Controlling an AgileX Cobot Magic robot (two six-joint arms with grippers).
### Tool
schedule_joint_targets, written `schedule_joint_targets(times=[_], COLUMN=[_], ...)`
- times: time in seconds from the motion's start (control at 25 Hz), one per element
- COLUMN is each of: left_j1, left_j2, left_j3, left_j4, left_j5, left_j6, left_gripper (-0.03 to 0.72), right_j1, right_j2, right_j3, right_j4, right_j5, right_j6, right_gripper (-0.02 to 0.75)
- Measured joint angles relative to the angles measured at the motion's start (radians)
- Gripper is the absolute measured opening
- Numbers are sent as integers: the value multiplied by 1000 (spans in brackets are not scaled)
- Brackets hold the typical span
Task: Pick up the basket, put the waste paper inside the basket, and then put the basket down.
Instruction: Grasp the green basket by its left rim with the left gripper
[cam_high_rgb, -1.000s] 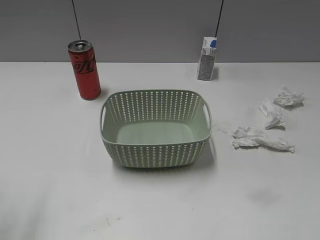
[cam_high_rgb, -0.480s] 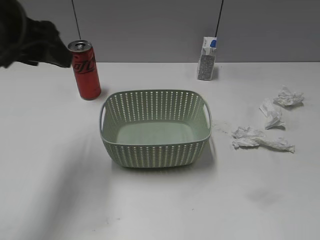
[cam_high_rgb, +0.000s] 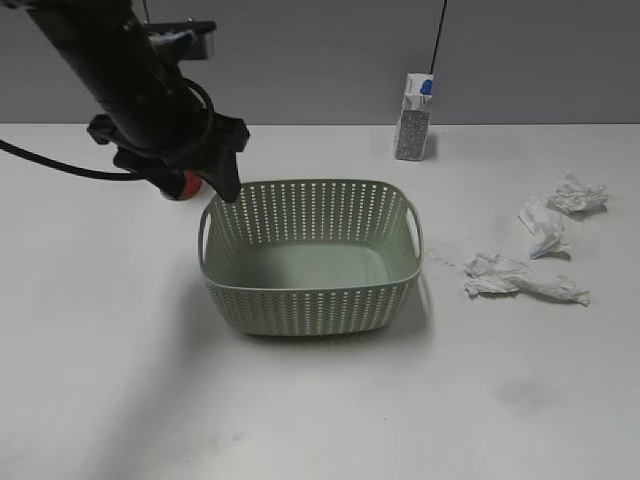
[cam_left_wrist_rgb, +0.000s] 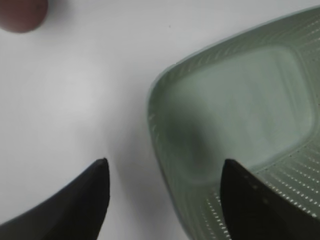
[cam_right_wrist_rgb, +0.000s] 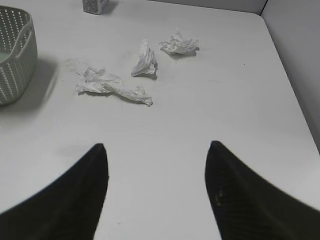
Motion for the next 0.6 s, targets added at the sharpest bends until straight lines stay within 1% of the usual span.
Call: schedule_joint_targets(times=[0.08, 0.2, 0.28, 0.44, 0.52, 0.6], left_j1=[-21, -44, -49, -49, -49, -49], left_j2=[58, 132, 175, 225, 228, 228], left_j3=[-29, -42, -44, -44, -44, -44], left_j4=[9, 52, 83, 100, 100, 100], left_j5=[15, 40, 64, 64, 35, 13], left_j6=[-24, -86, -113, -179, -221, -256], left_gripper=[524, 524, 522, 503, 480, 433], right_j1=[0, 0, 0, 0, 0, 0], right_j2=[0, 0, 0, 0, 0, 0], right_j3=[0, 0, 0, 0, 0, 0], right_j4=[0, 0, 0, 0, 0, 0], right_j5=[0, 0, 0, 0, 0, 1], right_j6=[0, 0, 0, 0, 0, 0], right_gripper=[466, 466, 466, 466, 466, 466])
